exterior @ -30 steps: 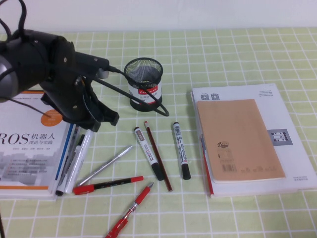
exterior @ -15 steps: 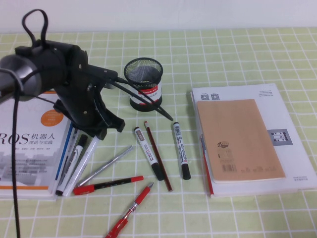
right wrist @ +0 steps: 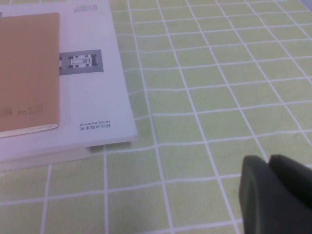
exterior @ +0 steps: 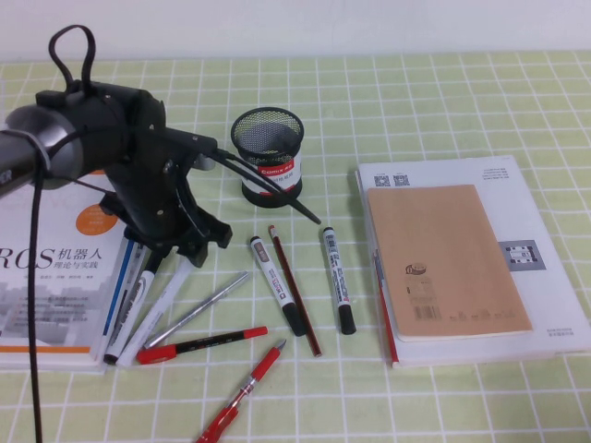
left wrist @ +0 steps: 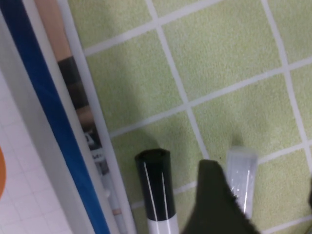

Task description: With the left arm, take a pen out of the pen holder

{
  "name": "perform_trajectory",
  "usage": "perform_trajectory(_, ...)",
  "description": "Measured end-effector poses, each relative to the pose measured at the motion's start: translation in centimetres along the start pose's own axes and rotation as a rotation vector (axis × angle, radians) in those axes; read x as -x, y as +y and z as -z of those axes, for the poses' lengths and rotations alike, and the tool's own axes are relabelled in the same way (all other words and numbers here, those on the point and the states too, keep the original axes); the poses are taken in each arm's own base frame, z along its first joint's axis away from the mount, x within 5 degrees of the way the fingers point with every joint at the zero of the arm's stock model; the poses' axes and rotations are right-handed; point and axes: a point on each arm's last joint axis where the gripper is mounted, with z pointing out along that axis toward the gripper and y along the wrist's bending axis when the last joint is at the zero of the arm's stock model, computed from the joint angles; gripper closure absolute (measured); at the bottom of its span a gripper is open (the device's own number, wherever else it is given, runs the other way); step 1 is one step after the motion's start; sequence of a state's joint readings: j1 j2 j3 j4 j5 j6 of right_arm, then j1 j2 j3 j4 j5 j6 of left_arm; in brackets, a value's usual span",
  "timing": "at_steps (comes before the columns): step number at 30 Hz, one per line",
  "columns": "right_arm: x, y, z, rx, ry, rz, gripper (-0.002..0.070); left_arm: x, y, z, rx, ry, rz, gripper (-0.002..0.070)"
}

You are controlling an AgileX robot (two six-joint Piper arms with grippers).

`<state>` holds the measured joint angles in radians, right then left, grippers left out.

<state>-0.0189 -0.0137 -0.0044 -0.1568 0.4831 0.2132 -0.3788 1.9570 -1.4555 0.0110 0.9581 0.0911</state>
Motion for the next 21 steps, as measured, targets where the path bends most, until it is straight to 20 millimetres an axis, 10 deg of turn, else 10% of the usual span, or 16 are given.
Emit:
perform_trajectory(8, 0.0, 0.0, 0.0, 0.000, 0.000, 0.000, 0.0689, -0.1, 0.1, 1.9, 0.019, -0.044, 0.002, 0.0342)
perform_trajectory(13, 0.0, 0.0, 0.0, 0.000, 0.000, 0.000, 0.0689, -1.1, 0.3, 8.7, 0.050, -0.194, -0.001, 0.0614)
perform_trajectory(21, 0.0, 0.0, 0.0, 0.000, 0.000, 0.000, 0.0689, -7.2, -0.5, 18.3, 0.052, -0.551, 0.017, 0.0673)
